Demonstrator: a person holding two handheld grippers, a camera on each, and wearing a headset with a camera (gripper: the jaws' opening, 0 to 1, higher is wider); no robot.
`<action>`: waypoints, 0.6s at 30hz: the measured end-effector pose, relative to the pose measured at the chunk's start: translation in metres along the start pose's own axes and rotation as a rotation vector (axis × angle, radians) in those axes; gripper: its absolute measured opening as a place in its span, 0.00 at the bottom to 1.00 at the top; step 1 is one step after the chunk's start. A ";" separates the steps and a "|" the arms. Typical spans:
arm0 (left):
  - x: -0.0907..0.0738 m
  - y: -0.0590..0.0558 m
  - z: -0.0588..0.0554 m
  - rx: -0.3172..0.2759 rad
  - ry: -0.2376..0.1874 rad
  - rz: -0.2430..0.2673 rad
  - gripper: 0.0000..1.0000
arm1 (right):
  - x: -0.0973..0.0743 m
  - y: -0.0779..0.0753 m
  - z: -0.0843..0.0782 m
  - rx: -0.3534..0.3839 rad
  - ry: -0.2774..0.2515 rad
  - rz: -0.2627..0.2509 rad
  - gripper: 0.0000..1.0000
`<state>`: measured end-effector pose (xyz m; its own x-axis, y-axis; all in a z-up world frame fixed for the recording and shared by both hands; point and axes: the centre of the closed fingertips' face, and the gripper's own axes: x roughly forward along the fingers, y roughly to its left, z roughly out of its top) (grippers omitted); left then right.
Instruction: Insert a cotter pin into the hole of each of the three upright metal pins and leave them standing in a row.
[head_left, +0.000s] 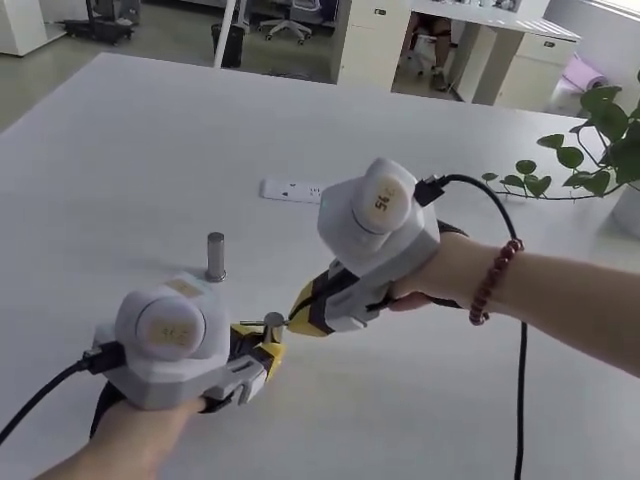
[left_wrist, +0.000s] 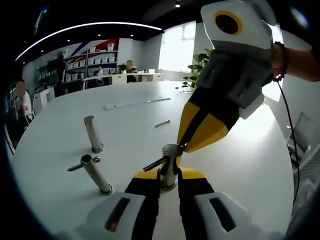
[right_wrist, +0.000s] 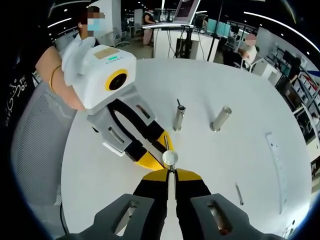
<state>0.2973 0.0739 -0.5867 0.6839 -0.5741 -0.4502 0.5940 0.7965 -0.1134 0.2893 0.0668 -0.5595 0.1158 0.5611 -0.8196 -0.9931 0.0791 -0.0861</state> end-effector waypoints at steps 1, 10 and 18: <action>0.000 0.000 0.000 0.000 0.000 0.000 0.12 | 0.000 0.000 0.000 0.001 0.000 0.001 0.00; 0.000 0.000 0.000 0.001 0.000 -0.003 0.12 | 0.003 0.001 0.001 -0.010 0.014 -0.002 0.00; 0.000 0.000 0.000 0.006 0.004 -0.005 0.12 | 0.003 0.001 0.001 -0.023 0.018 0.003 0.00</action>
<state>0.2971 0.0740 -0.5871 0.6792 -0.5775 -0.4530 0.6001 0.7923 -0.1103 0.2885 0.0692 -0.5613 0.1124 0.5468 -0.8297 -0.9936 0.0580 -0.0965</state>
